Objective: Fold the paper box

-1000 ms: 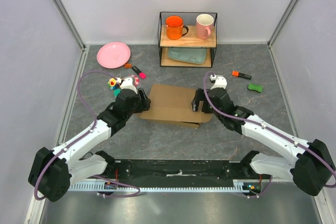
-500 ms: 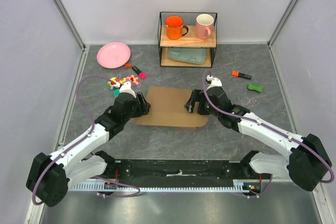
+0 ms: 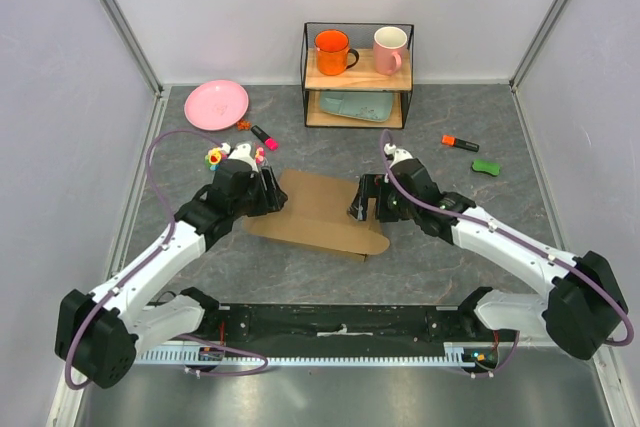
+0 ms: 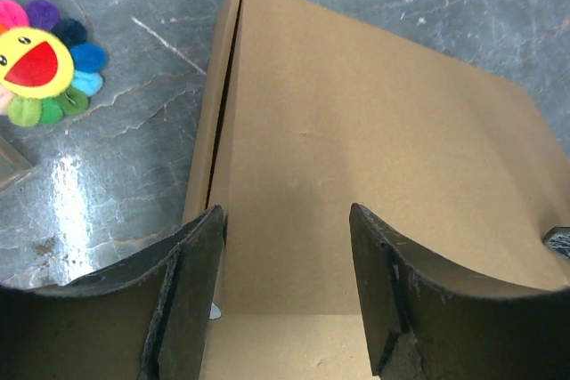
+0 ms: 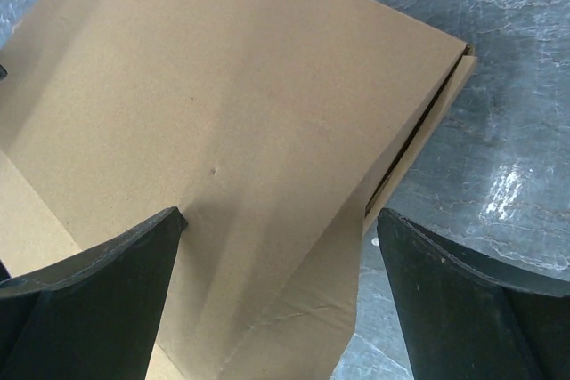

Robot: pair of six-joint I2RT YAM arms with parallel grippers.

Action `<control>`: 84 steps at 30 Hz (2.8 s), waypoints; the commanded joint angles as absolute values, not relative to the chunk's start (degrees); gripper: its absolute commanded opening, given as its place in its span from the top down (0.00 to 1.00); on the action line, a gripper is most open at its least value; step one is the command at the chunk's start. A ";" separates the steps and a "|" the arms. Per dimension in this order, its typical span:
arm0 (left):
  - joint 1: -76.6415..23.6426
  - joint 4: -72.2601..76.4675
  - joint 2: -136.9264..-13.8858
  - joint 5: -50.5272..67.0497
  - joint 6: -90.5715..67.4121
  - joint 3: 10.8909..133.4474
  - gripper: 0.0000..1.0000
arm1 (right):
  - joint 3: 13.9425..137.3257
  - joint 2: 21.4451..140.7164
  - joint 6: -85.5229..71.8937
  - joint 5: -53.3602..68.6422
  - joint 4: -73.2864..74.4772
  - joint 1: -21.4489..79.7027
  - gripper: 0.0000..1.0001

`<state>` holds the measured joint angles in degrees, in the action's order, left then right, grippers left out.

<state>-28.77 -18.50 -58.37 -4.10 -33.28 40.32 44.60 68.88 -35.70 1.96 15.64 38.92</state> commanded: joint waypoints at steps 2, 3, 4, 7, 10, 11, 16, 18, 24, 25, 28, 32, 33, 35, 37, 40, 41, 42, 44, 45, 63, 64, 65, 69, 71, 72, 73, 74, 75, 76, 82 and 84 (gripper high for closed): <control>-27.60 -25.05 -61.69 2.37 -30.06 42.80 0.34 | 46.76 72.33 -32.26 5.80 25.74 38.85 0.02; -27.68 -25.22 -62.13 2.46 -30.23 42.63 0.35 | 47.02 72.51 -32.17 5.97 26.36 38.76 0.02; -27.69 -25.22 -62.31 2.63 -30.50 42.45 0.35 | 47.11 72.86 -32.08 6.06 26.98 38.76 0.02; -27.60 -24.35 -62.58 3.25 -31.64 41.40 0.35 | 46.85 73.12 -32.52 6.85 28.04 38.67 0.02; -27.60 -22.16 -62.49 4.48 -33.31 39.56 0.36 | 44.48 74.00 -35.85 9.40 24.80 38.76 0.02; -27.68 -21.71 -62.49 5.18 -34.01 38.77 0.36 | 43.86 74.09 -36.73 9.67 22.70 38.67 0.02; -27.60 -21.18 -62.49 5.89 -33.93 38.50 0.37 | 39.38 71.11 -44.37 14.48 13.28 36.74 0.10; -27.60 -21.18 -62.58 6.24 -33.66 39.02 0.36 | 39.81 71.28 -45.52 16.78 10.82 35.34 0.15; -27.07 -21.27 -64.94 8.35 -33.57 41.57 0.36 | 42.01 74.70 -48.42 24.78 6.07 31.91 0.34; -26.98 -21.27 -65.47 8.96 -33.57 42.36 0.37 | 42.36 75.14 -48.95 25.48 5.54 31.47 0.39; -26.72 -20.48 -67.58 10.10 -33.66 43.85 0.37 | 44.47 78.13 -48.87 27.51 4.57 29.89 0.46; -26.63 -18.99 -70.05 10.63 -34.36 45.35 0.38 | 48.24 81.20 -46.25 27.16 4.92 27.78 0.55; -26.63 -18.29 -70.40 10.90 -34.63 45.35 0.39 | 49.12 81.99 -45.01 24.98 5.70 27.60 0.55; -26.63 -16.44 -70.66 11.07 -35.59 44.65 0.40 | 52.71 82.27 -41.33 21.55 11.47 27.42 0.51; -26.63 -14.60 -70.32 10.55 -36.30 43.17 0.41 | 54.40 80.87 -37.54 17.34 14.58 27.60 0.31; -26.63 -12.93 -69.00 8.71 -36.83 40.88 0.41 | 57.65 77.00 -33.76 11.98 20.73 27.42 0.14; -26.63 -12.31 -68.65 8.44 -36.91 40.61 0.41 | 59.66 76.30 -32.97 11.17 23.70 27.33 0.11; -26.54 -12.22 -68.56 8.09 -37.00 40.43 0.41 | 60.81 75.33 -31.22 10.38 25.30 27.33 0.09; -26.54 -12.30 -68.90 7.65 -36.91 40.60 0.41 | 63.80 74.80 -29.80 7.75 30.13 27.33 0.04; -26.54 -12.13 -69.17 7.47 -36.91 40.78 0.41 | 64.16 73.84 -29.45 6.86 31.19 27.33 0.04; -26.54 -11.87 -70.31 8.17 -38.06 39.91 0.43 | 39.65 68.20 -35.07 18.01 6.34 27.25 0.81; -26.54 -11.78 -70.23 8.09 -38.14 39.82 0.43 | 38.33 68.99 -34.98 18.28 6.07 27.25 0.82; -26.54 -11.78 -70.05 8.26 -38.14 39.64 0.43 | 37.71 70.73 -34.98 17.76 6.33 27.25 0.83; -26.63 -11.95 -69.79 8.79 -38.32 38.68 0.44 | 34.72 74.88 -34.80 12.84 10.01 25.93 0.90; -26.63 -12.04 -69.44 8.53 -38.15 38.41 0.44 | 32.53 76.37 -34.89 12.66 9.49 24.62 0.91; -26.63 -12.30 -69.17 8.35 -37.80 38.41 0.44 | 32.00 76.55 -34.89 13.00 8.97 24.44 0.91; -26.54 -12.83 -68.91 7.22 -37.62 38.67 0.44 | 31.21 76.38 -34.98 13.09 7.92 24.43 0.91; -26.54 -13.44 -68.30 6.34 -37.44 39.02 0.45 | 31.03 75.33 -35.07 13.10 7.39 24.43 0.91; -26.54 -14.40 -66.64 5.28 -37.01 39.89 0.46 | 30.94 74.54 -35.07 13.10 6.95 24.35 0.90; -26.54 -14.76 -65.32 3.36 -37.00 40.42 0.46 | 31.29 73.92 -35.24 12.75 6.77 24.43 0.90; -26.46 -6.35 -55.73 7.28 -38.41 41.05 0.43 | 34.63 73.12 -33.40 12.74 8.70 24.35 0.89; -26.54 -4.14 -56.33 12.53 -38.67 40.61 0.43 | 34.89 73.47 -32.87 13.27 8.53 24.43 0.89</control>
